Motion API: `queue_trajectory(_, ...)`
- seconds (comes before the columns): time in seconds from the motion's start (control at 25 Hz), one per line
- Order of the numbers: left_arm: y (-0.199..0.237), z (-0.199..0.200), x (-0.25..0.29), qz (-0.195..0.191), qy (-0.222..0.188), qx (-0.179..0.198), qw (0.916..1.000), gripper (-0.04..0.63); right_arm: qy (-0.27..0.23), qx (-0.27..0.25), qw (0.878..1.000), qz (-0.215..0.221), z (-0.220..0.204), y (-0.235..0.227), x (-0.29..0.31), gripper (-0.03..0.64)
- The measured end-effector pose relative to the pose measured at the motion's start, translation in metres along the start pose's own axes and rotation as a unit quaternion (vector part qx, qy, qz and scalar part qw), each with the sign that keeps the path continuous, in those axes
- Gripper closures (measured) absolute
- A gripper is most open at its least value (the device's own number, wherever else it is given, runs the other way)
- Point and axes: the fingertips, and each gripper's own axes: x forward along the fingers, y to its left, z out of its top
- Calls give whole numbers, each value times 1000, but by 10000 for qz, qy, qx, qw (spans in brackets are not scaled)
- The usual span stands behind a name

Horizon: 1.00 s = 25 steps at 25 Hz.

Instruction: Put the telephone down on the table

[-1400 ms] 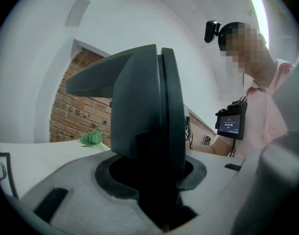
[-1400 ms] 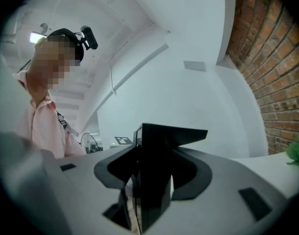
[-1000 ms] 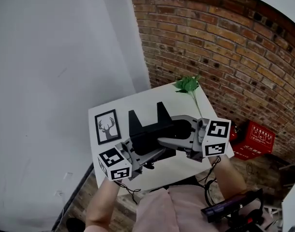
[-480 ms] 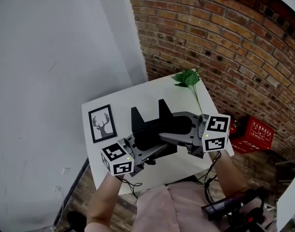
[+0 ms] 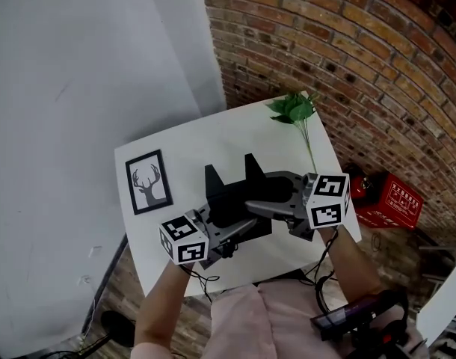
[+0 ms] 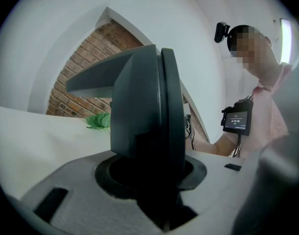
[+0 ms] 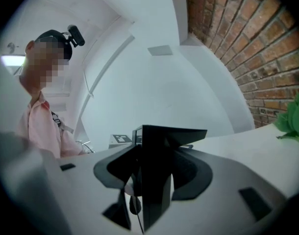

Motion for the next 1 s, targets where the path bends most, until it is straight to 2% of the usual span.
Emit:
queue_trajectory(0.64,50,-67,33,114,139,-1097,9938,428,470,1082,9930,-28,-70,-70,-5,402)
queue_trajectory(1.0,61,-84,43,195,196,-1363,9903,428,603,1327,9893,-6,-88,-86,-8,399)
